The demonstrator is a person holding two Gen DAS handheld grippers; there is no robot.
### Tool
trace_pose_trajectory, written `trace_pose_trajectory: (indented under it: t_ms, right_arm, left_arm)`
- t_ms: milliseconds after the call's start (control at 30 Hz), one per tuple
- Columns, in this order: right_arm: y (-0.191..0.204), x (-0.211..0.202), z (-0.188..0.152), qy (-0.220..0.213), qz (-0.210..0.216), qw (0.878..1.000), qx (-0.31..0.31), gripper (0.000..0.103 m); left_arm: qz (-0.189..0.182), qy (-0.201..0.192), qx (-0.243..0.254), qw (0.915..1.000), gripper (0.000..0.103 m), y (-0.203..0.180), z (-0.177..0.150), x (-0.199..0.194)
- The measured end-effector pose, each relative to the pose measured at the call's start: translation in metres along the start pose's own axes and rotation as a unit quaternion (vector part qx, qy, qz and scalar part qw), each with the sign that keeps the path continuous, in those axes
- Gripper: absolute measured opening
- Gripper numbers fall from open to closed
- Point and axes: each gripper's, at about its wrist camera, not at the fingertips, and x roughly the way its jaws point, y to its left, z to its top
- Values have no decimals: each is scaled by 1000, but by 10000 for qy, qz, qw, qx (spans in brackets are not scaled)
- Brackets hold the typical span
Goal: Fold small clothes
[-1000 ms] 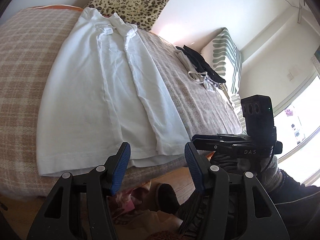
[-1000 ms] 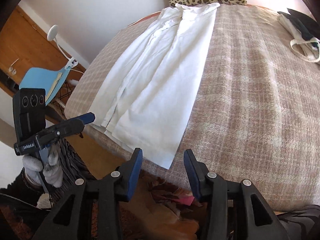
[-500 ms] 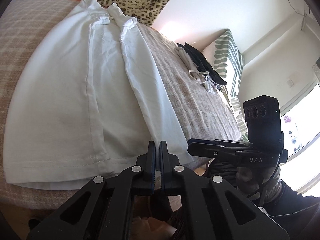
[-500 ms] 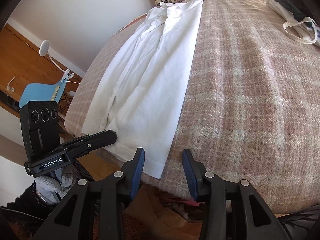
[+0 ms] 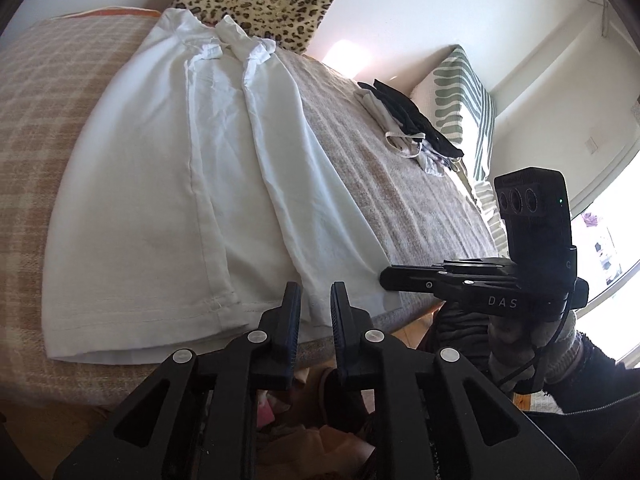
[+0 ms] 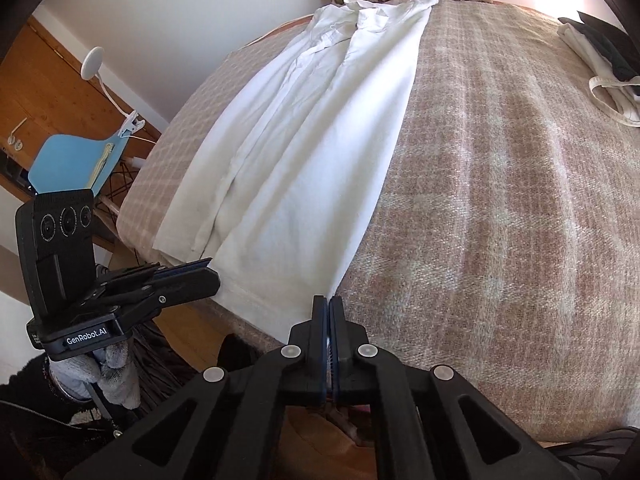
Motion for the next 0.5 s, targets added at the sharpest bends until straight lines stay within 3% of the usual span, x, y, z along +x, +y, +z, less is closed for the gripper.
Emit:
trace_pose_trajectory:
  t_ms: [67, 233, 433, 500]
  right_arm:
    - [-2, -3, 1, -41, 21, 10000, 60, 0]
    - [2, 6, 2, -2, 21, 10000, 36, 0]
    - [7, 14, 4, -16, 80, 9999, 89, 0]
    - [5, 14, 3, -23, 115, 9999, 97, 0]
  left_arm:
    - [90, -178, 137, 9997, 29, 1, 24, -8]
    - [267, -333, 46, 9991, 30, 21, 102, -1]
    - [590, -227, 291, 9976, 30, 41, 171, 45]
    - [512, -132, 152, 9985, 39, 53, 186, 63]
